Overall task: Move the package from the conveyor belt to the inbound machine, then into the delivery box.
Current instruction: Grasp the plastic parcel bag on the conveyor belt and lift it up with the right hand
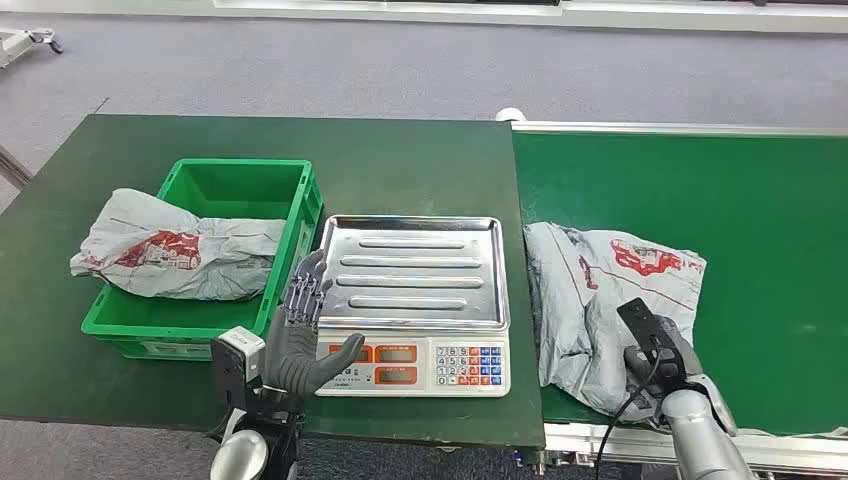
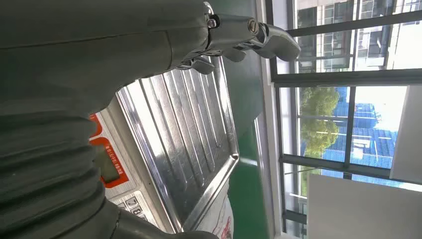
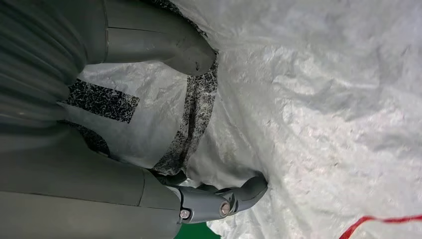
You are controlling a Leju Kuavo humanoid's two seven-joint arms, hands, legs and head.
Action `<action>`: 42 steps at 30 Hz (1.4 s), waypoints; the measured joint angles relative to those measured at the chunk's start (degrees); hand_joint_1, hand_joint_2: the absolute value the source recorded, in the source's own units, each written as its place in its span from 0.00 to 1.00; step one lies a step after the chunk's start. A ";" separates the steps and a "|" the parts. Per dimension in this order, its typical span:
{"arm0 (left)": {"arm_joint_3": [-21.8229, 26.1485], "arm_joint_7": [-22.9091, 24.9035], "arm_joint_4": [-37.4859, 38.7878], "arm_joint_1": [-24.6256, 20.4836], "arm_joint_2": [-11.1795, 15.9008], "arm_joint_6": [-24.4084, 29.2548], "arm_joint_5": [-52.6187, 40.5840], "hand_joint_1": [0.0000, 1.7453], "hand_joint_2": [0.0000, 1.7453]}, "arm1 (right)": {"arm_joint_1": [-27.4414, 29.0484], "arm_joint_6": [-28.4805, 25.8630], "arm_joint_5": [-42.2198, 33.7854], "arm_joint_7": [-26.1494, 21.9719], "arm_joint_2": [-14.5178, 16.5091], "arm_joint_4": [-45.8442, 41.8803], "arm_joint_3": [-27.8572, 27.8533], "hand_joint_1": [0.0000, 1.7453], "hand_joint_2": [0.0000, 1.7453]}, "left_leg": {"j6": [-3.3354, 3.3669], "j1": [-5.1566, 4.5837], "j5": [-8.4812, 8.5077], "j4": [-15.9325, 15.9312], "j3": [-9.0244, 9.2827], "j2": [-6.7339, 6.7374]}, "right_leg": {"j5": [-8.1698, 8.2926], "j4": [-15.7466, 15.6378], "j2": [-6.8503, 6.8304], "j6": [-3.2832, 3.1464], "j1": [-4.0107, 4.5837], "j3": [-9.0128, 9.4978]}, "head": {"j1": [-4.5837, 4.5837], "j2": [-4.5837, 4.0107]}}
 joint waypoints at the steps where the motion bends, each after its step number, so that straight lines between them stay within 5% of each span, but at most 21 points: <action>1: 0.00 -0.01 -0.01 0.00 0.00 0.00 -0.06 0.00 1.00 | -0.06 0.28 0.04 0.04 -0.01 0.04 0.20 0.00 1.00 | 0.01 0.00 0.00 0.00 0.01 0.00 | 0.00 0.00 0.00 0.00 0.00 0.01 | 0.00 0.00; 10: 0.00 -0.07 -0.04 0.00 0.00 -0.04 -0.45 0.00 1.00 | -0.33 2.78 -0.49 0.07 -0.35 0.15 2.48 0.00 1.00 | 0.11 0.00 -0.13 0.00 0.08 0.05 | -0.03 -0.02 0.04 0.04 0.00 0.42 | 0.00 0.00; 11: 0.00 -0.07 -0.04 0.00 0.00 -0.04 -0.45 0.00 1.00 | -0.33 2.81 -0.51 0.06 -0.35 0.15 2.60 0.07 1.00 | 0.11 0.00 -0.14 0.00 0.08 0.05 | -0.03 -0.02 0.04 0.05 0.00 0.44 | 0.00 0.00; 14: 0.00 -0.07 -0.04 0.00 0.00 -0.08 -0.46 0.00 1.00 | -0.33 2.86 -0.47 0.08 -0.36 0.17 2.93 0.82 1.00 | 0.11 0.00 -0.13 0.00 0.10 0.05 | -0.03 -0.02 0.04 0.06 0.01 0.47 | 0.00 0.00; 15: 0.00 -0.08 -0.04 0.00 0.00 -0.10 -0.46 0.00 1.00 | -0.33 2.89 -0.44 0.09 -0.37 0.17 3.07 1.00 1.00 | 0.11 0.00 -0.13 0.00 0.14 0.05 | -0.03 -0.02 0.04 0.06 0.02 0.47 | 0.00 0.00; 31: 0.01 0.30 -0.83 0.02 0.22 -0.38 -0.48 0.00 1.00 | -1.83 1.38 1.11 1.33 -1.38 -0.34 4.98 1.00 1.00 | 0.13 0.01 -0.09 0.08 0.40 0.00 | -0.01 -0.02 -0.01 0.12 0.05 0.46 | 0.00 0.00; 42: 0.07 0.90 -2.31 1.11 0.13 -0.55 -1.14 0.00 1.00 | 2.36 -1.45 5.58 6.03 -0.31 -9.82 9.70 1.00 1.00 | 0.14 -0.01 -0.13 0.08 0.22 -0.05 | -0.10 -0.01 -0.08 0.17 0.13 0.34 | 0.01 0.00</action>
